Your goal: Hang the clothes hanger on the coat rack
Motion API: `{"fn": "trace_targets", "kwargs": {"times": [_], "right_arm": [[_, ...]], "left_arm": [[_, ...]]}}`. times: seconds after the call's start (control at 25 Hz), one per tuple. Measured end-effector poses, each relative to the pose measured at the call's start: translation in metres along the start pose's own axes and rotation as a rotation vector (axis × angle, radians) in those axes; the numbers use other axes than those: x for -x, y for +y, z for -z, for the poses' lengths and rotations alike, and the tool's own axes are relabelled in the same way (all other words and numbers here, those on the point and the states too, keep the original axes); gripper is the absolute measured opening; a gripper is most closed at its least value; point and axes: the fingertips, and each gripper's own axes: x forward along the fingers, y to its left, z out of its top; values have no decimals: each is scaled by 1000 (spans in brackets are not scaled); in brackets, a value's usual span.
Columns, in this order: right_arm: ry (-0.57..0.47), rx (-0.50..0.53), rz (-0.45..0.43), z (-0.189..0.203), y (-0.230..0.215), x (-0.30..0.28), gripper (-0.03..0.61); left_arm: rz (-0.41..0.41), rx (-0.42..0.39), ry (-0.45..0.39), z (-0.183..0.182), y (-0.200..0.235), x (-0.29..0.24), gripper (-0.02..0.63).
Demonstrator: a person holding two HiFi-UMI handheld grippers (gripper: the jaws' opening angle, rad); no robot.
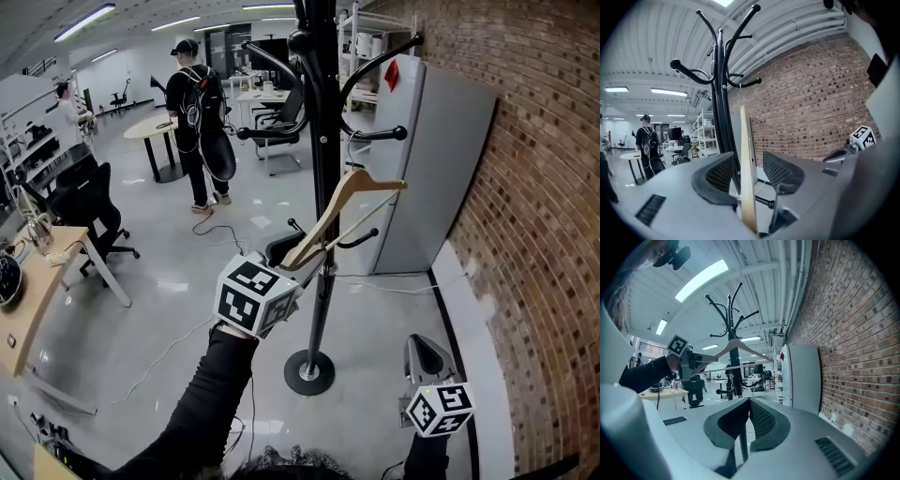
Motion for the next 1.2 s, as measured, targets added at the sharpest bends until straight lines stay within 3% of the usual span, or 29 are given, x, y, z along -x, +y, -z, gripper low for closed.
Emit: {"fn": "trace_targets", "kwargs": {"times": [0.4, 0.64, 0.84, 1.2], "right_arm": [[-27, 12, -29, -3, 13, 14, 9], [-41, 24, -67, -6, 26, 23, 11], [-38, 33, -88, -3, 35, 35, 11], [-47, 97, -138, -11, 65, 54, 11]], "left_arm": [[-88, -5, 11, 17, -1, 64, 201], [-147, 64, 54, 50, -8, 98, 201], [-147, 110, 69, 72, -39, 121, 199], [-134, 158, 7, 74, -93, 154, 184]]}}
